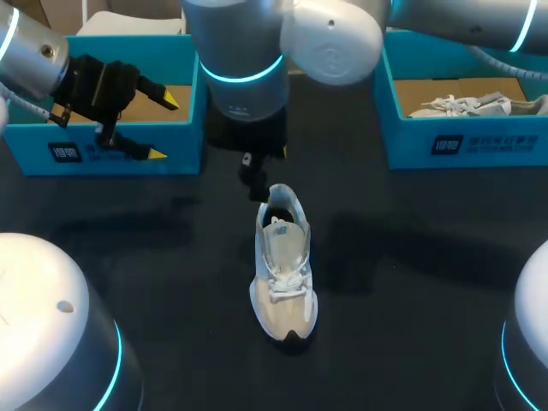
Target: Take the shoe out of the shoebox, open the shoe tongue, remove and reinsert the insole, then place the shoe into the shoebox
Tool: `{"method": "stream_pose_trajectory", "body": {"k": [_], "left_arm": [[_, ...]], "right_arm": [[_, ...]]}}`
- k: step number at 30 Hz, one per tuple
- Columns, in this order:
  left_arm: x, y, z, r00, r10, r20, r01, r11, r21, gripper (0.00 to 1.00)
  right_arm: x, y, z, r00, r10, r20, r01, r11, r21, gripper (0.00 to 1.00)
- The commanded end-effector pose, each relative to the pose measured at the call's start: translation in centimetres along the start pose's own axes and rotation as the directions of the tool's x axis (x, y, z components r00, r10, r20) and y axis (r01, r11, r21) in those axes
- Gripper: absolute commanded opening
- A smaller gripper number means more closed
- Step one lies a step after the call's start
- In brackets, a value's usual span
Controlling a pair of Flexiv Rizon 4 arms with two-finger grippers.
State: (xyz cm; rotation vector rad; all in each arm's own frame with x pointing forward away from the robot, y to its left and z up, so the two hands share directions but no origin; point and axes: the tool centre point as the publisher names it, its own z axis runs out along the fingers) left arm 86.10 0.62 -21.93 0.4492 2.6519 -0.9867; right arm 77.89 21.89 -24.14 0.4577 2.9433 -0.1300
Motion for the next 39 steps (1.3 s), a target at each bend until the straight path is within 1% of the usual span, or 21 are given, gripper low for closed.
{"method": "stream_pose_trajectory", "body": {"k": [1,4,5,6,8,9,12,15,19,25,31,36,39], "left_arm": [[0.0,0.0,0.0,1.000,0.001,-0.002,-0.001,1.000,-0.002,1.00],[0.0,0.0,0.0,1.000,0.001,-0.002,-0.001,1.000,-0.002,1.00],[0.0,0.0,0.0,1.000,0.001,-0.002,-0.001,1.000,-0.002,1.00],[0.0,0.0,0.0,1.000,0.001,-0.002,-0.001,1.000,-0.002,1.00],[0.0,0.0,0.0,1.000,0.001,-0.002,-0.001,1.000,-0.002,1.00],[0.0,0.0,0.0,1.000,0.001,-0.002,-0.001,1.000,-0.002,1.00],[0.0,0.0,0.0,1.000,0.001,-0.002,-0.001,1.000,-0.002,1.00],[0.0,0.0,0.0,1.000,0.001,-0.002,-0.001,1.000,-0.002,1.00],[0.0,0.0,0.0,1.000,0.001,-0.002,-0.001,1.000,-0.002,1.00],[0.0,0.0,0.0,1.000,0.001,-0.002,-0.001,1.000,-0.002,1.00],[0.0,0.0,0.0,1.000,0.001,-0.002,-0.001,1.000,-0.002,1.00],[0.0,0.0,0.0,1.000,0.001,-0.002,-0.001,1.000,-0.002,1.00],[0.0,0.0,0.0,1.000,0.001,-0.002,-0.001,1.000,-0.002,1.00]], "right_arm": [[0.0,-0.2,0.1,1.000,0.000,-0.001,0.000,1.000,-0.005,1.00],[0.0,-0.2,0.1,1.000,0.000,-0.001,0.000,1.000,-0.005,1.00],[0.3,-0.2,0.7,1.000,-0.017,-0.016,0.017,1.000,-0.019,1.00],[0.4,-0.2,1.4,0.999,-0.026,-0.037,0.026,1.000,-0.002,1.00],[0.4,-0.1,2.1,0.999,-0.035,-0.038,0.035,0.999,0.007,1.00],[0.0,0.0,2.8,0.998,-0.049,-0.046,0.050,0.998,0.023,1.00],[-0.5,0.2,3.8,0.998,-0.051,-0.039,0.052,0.999,0.016,1.00],[-1.0,0.5,5.1,0.998,-0.061,-0.028,0.062,0.998,0.030,1.00],[-2.0,0.7,6.9,0.996,-0.086,-0.022,0.086,0.996,0.011,1.00],[-3.6,0.8,8.8,0.992,-0.126,-0.003,0.126,0.992,0.011,1.00],[-4.9,0.5,10.3,0.987,-0.158,0.026,0.158,0.987,-0.009,1.00],[-5.4,1.0,11.7,0.984,-0.175,0.019,0.175,0.985,-0.010,1.00],[-5.5,1.1,12.1,0.985,-0.173,0.019,0.173,0.985,-0.015,1.00]]}}
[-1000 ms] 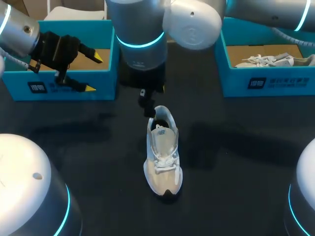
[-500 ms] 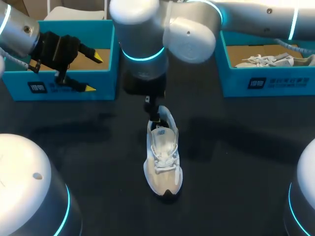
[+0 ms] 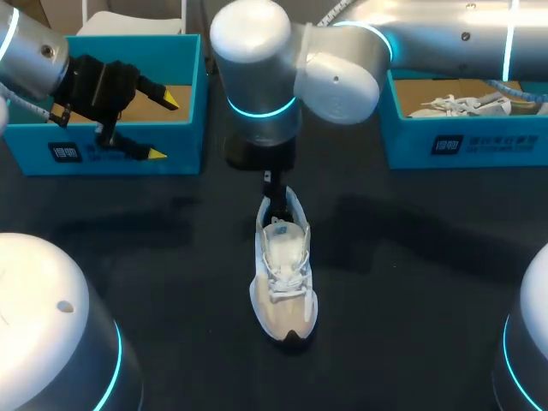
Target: Take the shoe out of the shoebox, open the shoe tongue, remove and reinsert the insole, then place the shoe into the shoebox
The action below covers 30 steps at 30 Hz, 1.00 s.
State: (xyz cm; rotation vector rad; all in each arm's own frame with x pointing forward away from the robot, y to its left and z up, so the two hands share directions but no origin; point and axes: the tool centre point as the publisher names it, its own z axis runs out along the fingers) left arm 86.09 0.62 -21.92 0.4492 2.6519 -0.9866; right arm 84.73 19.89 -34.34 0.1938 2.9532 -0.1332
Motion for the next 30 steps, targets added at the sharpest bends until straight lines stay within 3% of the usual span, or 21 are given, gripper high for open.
{"method": "stream_pose_trajectory", "body": {"k": [1,3,6,13,18,25,28,30], "left_arm": [[0.0,0.0,0.0,1.000,0.001,-0.002,-0.001,1.000,-0.002,1.00],[0.0,0.0,0.0,1.000,0.001,-0.002,-0.001,1.000,-0.002,1.00],[0.0,0.0,0.0,1.000,0.001,-0.002,-0.001,1.000,-0.002,1.00],[0.0,0.0,0.0,1.000,0.001,-0.002,-0.001,1.000,-0.002,1.00],[0.0,0.0,0.0,1.000,0.001,-0.002,-0.001,1.000,-0.002,1.00],[0.0,0.0,0.0,1.000,0.001,-0.002,-0.001,1.000,-0.002,1.00],[0.0,0.0,0.0,1.000,0.001,-0.002,-0.001,1.000,-0.002,1.00],[0.0,0.0,0.0,1.000,0.001,-0.002,-0.001,1.000,-0.002,1.00]], "right_arm": [[-0.3,0.3,0.9,1.000,0.003,-0.007,-0.003,1.000,-0.003,1.00],[-0.4,0.3,1.0,1.000,0.016,-0.004,-0.016,1.000,-0.001,1.00],[-0.4,0.2,1.2,1.000,0.022,-0.004,-0.022,1.000,0.007,0.70],[-0.1,0.2,2.3,0.999,0.026,-0.018,-0.026,1.000,0.004,0.72],[0.1,0.4,2.6,0.999,0.033,-0.023,-0.033,0.999,0.003,0.65],[0.4,0.4,3.2,0.999,0.040,-0.037,-0.039,0.999,0.010,0.34],[0.5,0.3,3.3,0.998,0.045,-0.044,-0.045,0.999,0.013,0.00],[0.6,0.4,3.4,0.998,0.044,-0.047,-0.043,0.999,0.021,0.00]]}}
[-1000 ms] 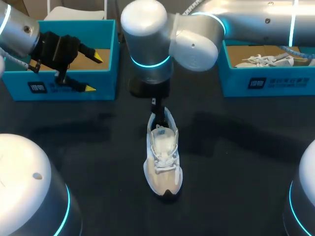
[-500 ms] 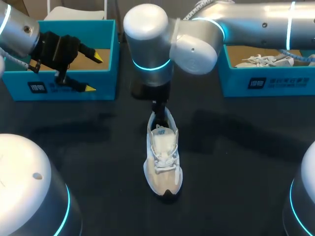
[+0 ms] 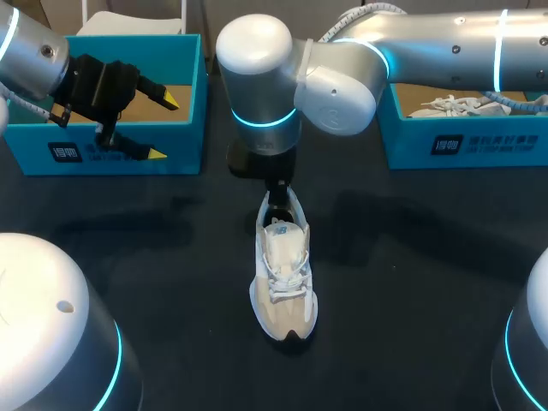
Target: Take the shoe out of the shoebox, open the shoe tongue, remove and reinsert the insole, then place the shoe into the shoebox
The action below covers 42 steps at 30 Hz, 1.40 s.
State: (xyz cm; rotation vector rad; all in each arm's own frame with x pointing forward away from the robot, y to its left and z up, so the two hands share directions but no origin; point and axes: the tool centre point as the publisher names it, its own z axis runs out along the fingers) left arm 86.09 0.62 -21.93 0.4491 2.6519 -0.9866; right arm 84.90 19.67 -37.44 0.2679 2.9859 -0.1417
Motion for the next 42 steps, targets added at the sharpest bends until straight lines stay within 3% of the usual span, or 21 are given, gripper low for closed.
{"method": "stream_pose_trajectory", "body": {"k": [1,5,13,14,22,29,42], "left_arm": [[0.0,0.0,0.0,1.000,0.001,-0.002,-0.001,1.000,-0.002,1.00],[0.0,0.0,0.0,1.000,0.001,-0.002,-0.001,1.000,-0.002,1.00],[0.0,0.0,0.0,1.000,0.001,-0.002,-0.001,1.000,-0.002,1.00],[0.0,0.0,0.0,1.000,0.001,-0.002,-0.001,1.000,-0.002,1.00],[0.0,0.0,0.0,1.000,0.001,-0.002,-0.001,1.000,-0.002,1.00],[0.0,0.0,0.0,1.000,0.001,-0.002,-0.001,1.000,-0.002,1.00],[0.0,0.0,0.0,1.000,0.001,-0.002,-0.001,1.000,-0.002,1.00]], "right_arm": [[0.2,0.3,0.3,1.000,0.001,-0.007,-0.001,1.000,0.009,0.00],[0.2,0.3,0.3,1.000,0.015,-0.005,-0.015,1.000,0.011,0.00],[-0.4,-0.4,-2.6,0.998,0.065,0.003,-0.065,0.998,-0.006,0.00],[-0.9,-0.8,-4.2,0.996,0.088,-0.007,-0.088,0.996,-0.011,0.00],[-2.7,-1.5,-10.2,0.994,0.098,-0.040,-0.097,0.995,0.010,0.00],[-4.7,-2.6,-15.3,0.996,0.092,-0.019,-0.093,0.995,-0.039,0.00],[-8.2,-4.9,-20.9,0.998,0.050,0.023,-0.050,0.998,-0.028,0.00]]}}
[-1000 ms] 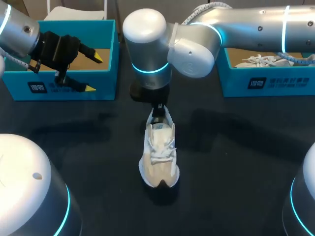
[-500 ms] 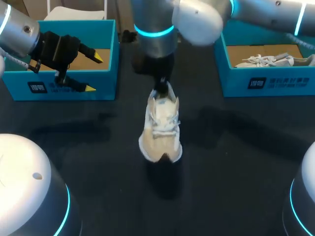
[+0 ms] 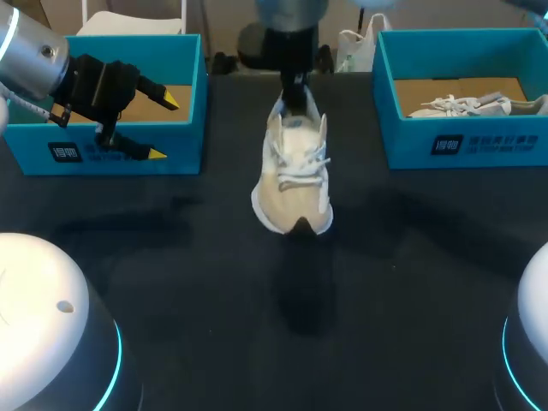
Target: Take the shoe out of the shoebox, open the shoe tongue, remove and reinsert the insole, then place the shoe into the shoebox
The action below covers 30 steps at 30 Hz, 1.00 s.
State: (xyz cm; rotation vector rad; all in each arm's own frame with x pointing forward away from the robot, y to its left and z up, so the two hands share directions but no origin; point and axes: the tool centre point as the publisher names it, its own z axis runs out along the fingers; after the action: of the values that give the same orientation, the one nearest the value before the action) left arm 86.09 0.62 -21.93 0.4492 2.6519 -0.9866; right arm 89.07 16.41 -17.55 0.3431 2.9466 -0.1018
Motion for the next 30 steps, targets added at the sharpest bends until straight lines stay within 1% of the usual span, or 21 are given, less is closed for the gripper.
{"method": "stream_pose_trajectory", "body": {"k": [1,3,7,8,9,30], "left_arm": [[0.0,0.0,0.0,1.000,0.001,-0.002,-0.001,1.000,-0.002,1.00],[0.0,0.0,0.0,1.000,0.001,-0.002,-0.001,1.000,-0.002,1.00],[0.0,0.0,0.0,1.000,0.001,-0.002,-0.001,1.000,-0.002,1.00],[0.0,0.0,0.0,1.000,0.001,-0.002,-0.001,1.000,-0.002,1.00],[0.0,0.0,0.0,1.000,0.001,-0.002,-0.001,1.000,-0.002,1.00],[0.0,0.0,0.0,1.000,0.001,-0.002,-0.001,1.000,-0.002,1.00]], "right_arm": [[-0.9,-0.9,-2.4,1.000,-0.009,-0.001,0.009,1.000,-0.010,0.00],[-1.5,-1.4,-3.1,1.000,-0.018,0.009,0.018,1.000,-0.014,0.00],[-2.6,-2.1,-4.3,0.998,-0.044,0.051,0.043,0.999,0.014,0.00],[-3.1,-2.3,-4.8,0.991,-0.045,0.125,0.042,0.999,0.028,0.00],[-3.3,-2.4,-5.1,0.983,-0.074,0.166,0.068,0.997,0.044,0.00],[-3.3,-2.4,-5.1,0.983,-0.074,0.166,0.068,0.997,0.044,0.00]]}}
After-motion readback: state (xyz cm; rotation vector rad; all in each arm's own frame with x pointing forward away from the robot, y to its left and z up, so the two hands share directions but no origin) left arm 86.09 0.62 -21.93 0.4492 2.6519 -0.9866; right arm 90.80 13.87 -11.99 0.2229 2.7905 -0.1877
